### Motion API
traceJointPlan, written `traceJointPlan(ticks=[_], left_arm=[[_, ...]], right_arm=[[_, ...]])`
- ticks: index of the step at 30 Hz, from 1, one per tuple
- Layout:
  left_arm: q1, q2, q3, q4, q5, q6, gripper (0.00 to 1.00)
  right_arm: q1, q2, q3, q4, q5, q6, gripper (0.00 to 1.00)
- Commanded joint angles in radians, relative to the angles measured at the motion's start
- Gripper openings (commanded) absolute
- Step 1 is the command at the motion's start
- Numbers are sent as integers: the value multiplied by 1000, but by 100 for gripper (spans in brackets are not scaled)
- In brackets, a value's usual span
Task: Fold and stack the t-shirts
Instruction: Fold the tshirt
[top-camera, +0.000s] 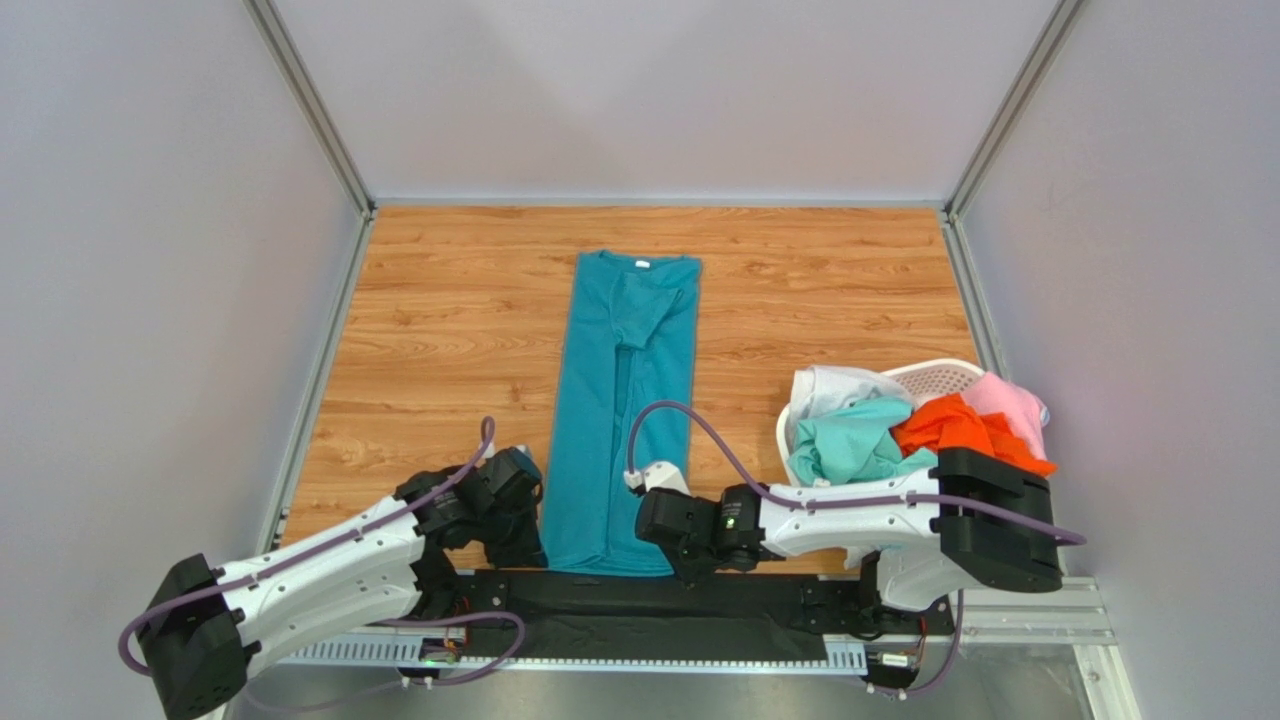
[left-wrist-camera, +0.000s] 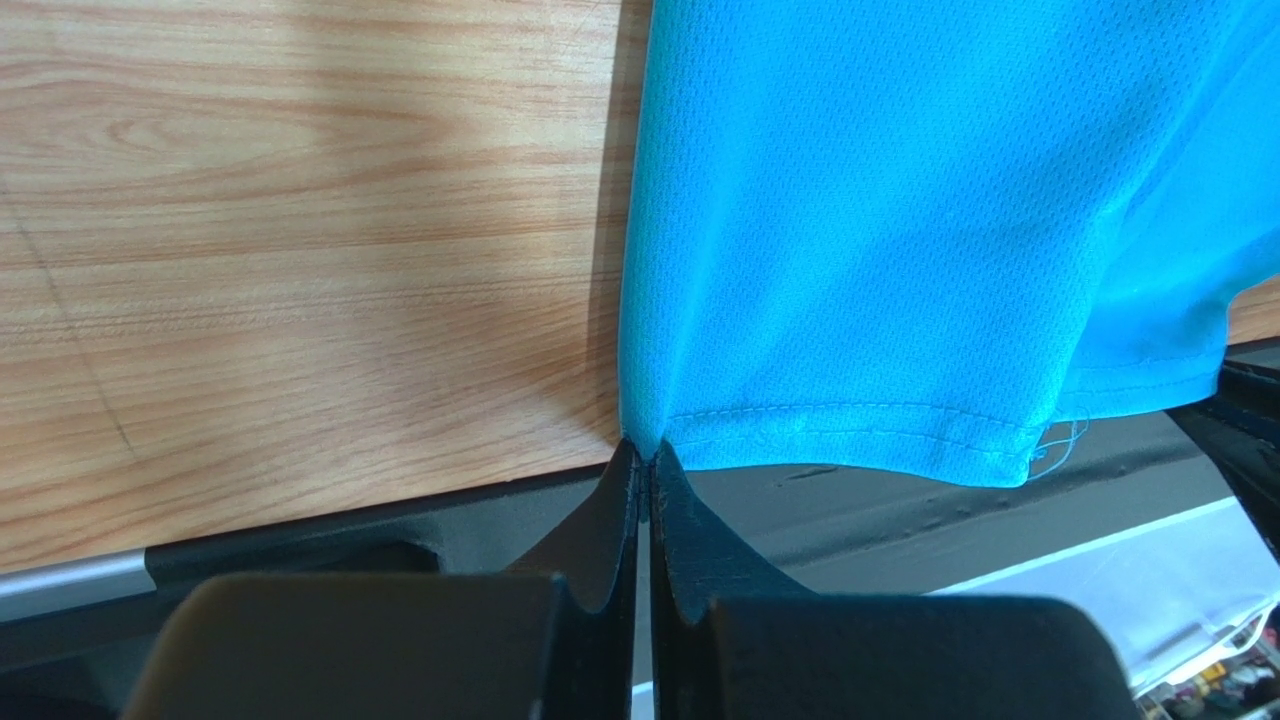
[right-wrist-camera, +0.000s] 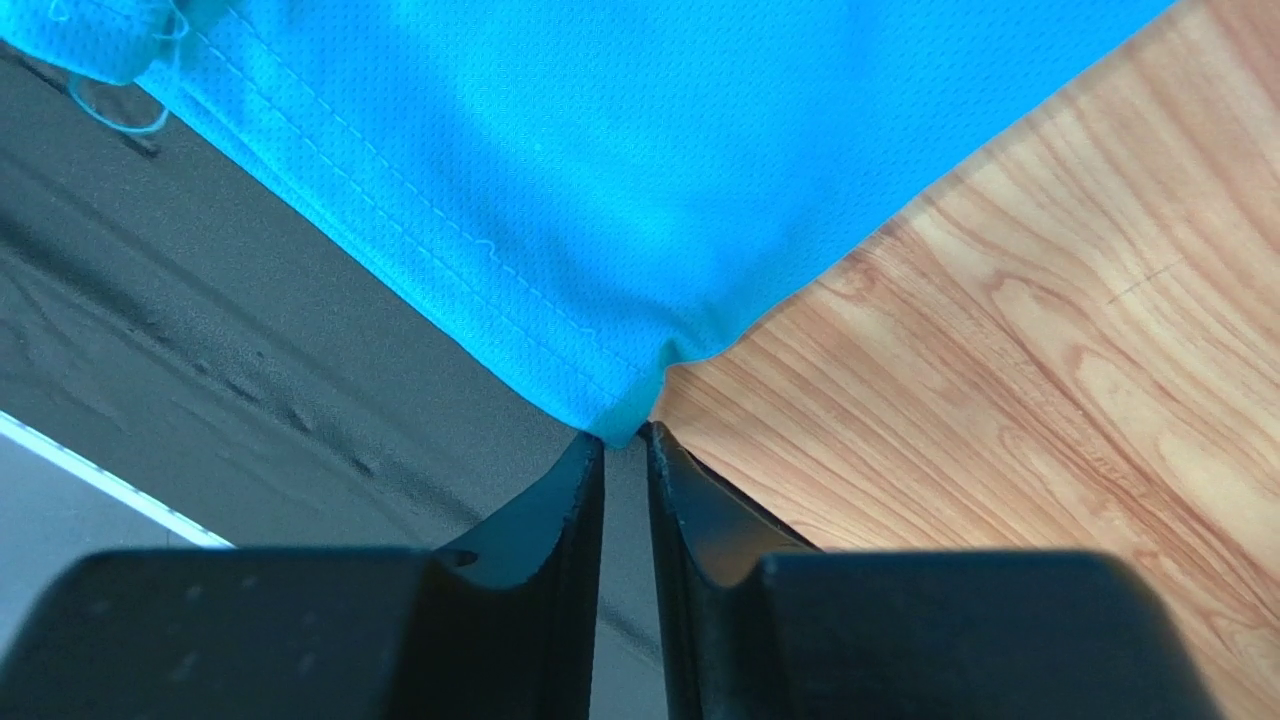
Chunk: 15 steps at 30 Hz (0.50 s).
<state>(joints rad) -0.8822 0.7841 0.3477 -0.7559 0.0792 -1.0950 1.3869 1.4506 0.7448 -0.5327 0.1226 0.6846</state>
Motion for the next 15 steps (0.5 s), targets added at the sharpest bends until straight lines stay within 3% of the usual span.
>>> traceJointPlan(ticks=[1,15], left_arm=[[-1,-13,46,-14,16,20,0],[-1,61,261,-36,-130,93,0]], right_arm=[[6,-50,25,-12,57,-3,17],[-95,-136,114,-72,169,-123,13]])
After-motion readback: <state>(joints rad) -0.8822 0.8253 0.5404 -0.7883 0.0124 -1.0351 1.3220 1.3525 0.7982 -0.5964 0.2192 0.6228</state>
